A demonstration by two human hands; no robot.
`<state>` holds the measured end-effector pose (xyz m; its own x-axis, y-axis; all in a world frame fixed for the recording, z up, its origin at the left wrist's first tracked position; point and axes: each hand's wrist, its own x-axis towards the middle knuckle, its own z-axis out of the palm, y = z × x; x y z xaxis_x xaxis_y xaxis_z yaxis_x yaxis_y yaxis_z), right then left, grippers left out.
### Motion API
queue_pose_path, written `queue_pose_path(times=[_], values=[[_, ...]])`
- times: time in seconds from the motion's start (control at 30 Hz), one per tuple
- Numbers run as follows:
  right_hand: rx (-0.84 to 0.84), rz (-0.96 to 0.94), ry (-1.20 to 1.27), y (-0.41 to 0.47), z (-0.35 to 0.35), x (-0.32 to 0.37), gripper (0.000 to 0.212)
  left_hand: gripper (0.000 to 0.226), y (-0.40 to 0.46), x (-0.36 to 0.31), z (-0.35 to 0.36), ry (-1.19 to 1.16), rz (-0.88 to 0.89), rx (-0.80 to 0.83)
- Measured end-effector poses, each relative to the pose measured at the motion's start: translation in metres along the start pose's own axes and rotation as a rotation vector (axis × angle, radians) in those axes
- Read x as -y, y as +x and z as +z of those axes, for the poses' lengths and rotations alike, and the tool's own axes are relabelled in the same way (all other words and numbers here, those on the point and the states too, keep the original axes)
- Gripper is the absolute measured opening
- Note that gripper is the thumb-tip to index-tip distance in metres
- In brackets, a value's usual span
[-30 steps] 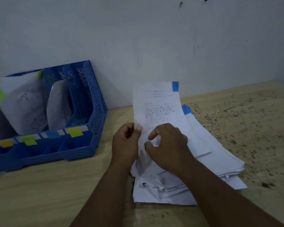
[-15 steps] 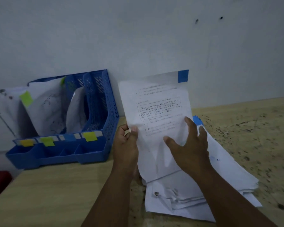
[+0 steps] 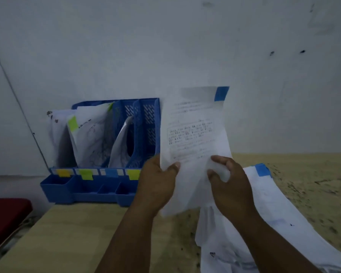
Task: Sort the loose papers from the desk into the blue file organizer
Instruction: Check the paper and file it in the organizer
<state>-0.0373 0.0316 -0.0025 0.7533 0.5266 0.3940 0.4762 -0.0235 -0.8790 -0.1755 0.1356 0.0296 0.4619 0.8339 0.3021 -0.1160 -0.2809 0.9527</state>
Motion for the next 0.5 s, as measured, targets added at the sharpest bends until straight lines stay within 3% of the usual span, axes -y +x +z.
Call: queue_pose_path(times=[0.3, 0.5], values=[[0.203, -0.149, -0.116, 0.021, 0.060, 0.047, 0.052, 0.025, 0.035, -0.039, -0.072, 0.406, 0.301, -0.559], [0.287, -0.163, -0.162, 0.035, 0.095, 0.070, 0.052, 0.026, 0.046, -0.055, -0.099, 0.662, 0.475, -0.772]])
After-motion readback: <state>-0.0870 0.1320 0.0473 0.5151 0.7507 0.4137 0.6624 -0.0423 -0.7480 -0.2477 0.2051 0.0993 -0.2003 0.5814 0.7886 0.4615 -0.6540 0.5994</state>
